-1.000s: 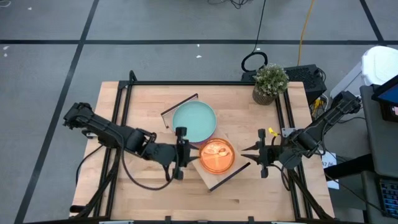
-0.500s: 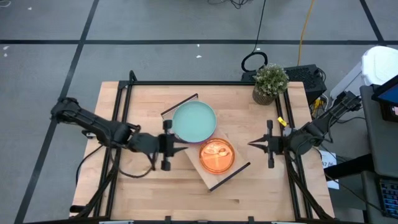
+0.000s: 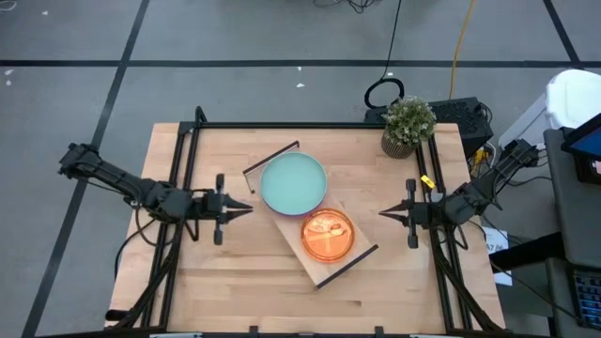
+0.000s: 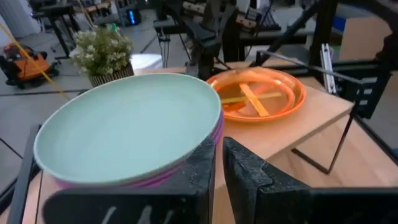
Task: Place and stack plates onto a shelf
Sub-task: Return to Home Position
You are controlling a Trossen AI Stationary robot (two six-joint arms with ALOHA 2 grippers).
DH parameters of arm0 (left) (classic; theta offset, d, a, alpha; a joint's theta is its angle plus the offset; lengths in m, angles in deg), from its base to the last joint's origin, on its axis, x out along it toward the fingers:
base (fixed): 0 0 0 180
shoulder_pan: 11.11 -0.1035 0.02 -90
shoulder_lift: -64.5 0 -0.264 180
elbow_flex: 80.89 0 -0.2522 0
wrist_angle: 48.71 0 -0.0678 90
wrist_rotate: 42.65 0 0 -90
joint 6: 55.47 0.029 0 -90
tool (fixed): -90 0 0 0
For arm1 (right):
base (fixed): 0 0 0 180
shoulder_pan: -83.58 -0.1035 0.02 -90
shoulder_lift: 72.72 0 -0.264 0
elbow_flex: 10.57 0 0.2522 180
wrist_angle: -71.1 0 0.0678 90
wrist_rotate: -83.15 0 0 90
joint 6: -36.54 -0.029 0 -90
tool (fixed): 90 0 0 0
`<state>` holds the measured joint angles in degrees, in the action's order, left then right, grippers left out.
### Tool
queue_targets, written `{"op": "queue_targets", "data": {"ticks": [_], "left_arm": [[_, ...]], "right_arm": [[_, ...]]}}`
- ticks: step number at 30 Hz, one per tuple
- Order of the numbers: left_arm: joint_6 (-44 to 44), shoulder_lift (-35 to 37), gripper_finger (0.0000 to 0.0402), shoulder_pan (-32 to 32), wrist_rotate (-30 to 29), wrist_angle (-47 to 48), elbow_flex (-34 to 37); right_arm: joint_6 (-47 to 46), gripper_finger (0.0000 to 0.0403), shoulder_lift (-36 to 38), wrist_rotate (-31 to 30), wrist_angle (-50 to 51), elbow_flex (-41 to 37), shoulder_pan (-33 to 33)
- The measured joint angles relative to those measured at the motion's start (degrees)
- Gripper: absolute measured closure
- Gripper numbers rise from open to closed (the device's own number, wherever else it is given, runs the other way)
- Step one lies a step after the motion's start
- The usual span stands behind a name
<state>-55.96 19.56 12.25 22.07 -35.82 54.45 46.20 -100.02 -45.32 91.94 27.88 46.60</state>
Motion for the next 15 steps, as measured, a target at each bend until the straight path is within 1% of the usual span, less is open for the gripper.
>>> {"op": "queue_targets", "data": {"ticks": [4, 7, 11, 15], "left_arm": [[0.38, 4.94, 0.0367, 0.46, -0.48, -2.47, 5.41], [0.32, 7.8, 0.0367, 0.41, -0.68, -2.64, 8.25], [1.05, 10.26, 0.0367, 0.41, -0.85, -2.88, 10.53], [1.6, 11.77, 0.0367, 0.41, -0.87, -3.12, 12.22]], "right_arm": [[0.43, 0.0403, 2.66, 1.7, -0.35, -1.25, 1.0], [0.65, 0.0403, 4.17, 4.34, -0.55, -1.75, 1.92], [0.55, 0.0403, 5.28, 5.55, -0.91, -3.35, 3.28], [1.23, 0.0403, 5.83, 5.72, -3.96, -6.43, 4.89]]}}
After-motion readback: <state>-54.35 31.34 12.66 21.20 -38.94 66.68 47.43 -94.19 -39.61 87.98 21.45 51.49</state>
